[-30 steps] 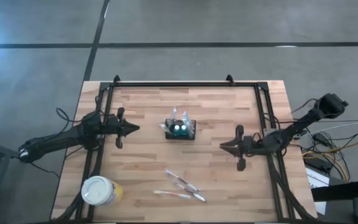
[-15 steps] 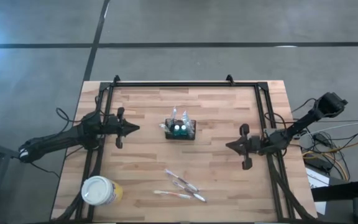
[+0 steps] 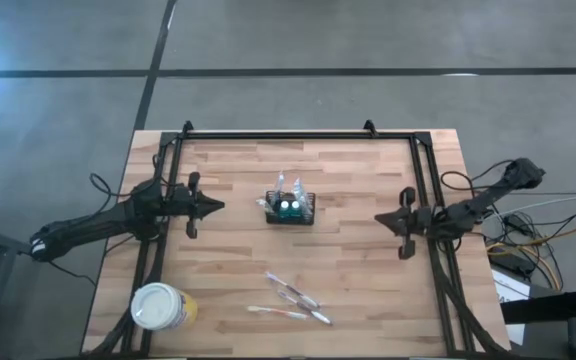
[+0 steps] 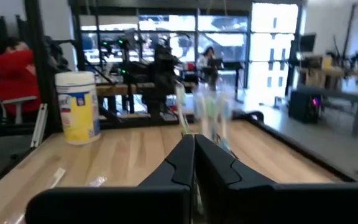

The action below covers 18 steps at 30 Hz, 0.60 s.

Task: Pick & Place toothbrushing station
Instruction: Put the violet toothbrush into the wire organizer

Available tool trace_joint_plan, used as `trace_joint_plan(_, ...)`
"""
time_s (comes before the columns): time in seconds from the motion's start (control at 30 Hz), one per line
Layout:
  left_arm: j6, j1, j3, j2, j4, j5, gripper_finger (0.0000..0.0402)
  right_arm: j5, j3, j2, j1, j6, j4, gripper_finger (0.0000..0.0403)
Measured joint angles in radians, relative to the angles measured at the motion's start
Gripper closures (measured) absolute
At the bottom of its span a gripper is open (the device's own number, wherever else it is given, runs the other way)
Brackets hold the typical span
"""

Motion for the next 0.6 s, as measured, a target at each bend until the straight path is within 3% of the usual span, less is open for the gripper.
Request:
trace_joint_plan(0.13, 0.000, 0.000, 0.000, 0.000, 0.000, 0.000, 0.0378, 0.031, 0.000, -0.165, 0.000, 0.093, -0.222, 0.0394)
trace_joint_plan(0.27, 0.000, 0.000, 0.000, 0.000, 0.000, 0.000, 0.0378, 0.039, 0.000, -0.244, 0.000, 0.160, -0.338, 0.0394)
trace_joint_plan(0.43, 0.000, 0.000, 0.000, 0.000, 0.000, 0.000, 0.0378, 0.037, 0.000, -0.215, 0.000, 0.240, -0.337, 0.0394)
trace_joint_plan(0.6, 0.002, 0.000, 0.000, 0.000, 0.000, 0.000, 0.0378, 0.033, 0.000, -0.094, 0.000, 0.334, -0.309, 0.0394)
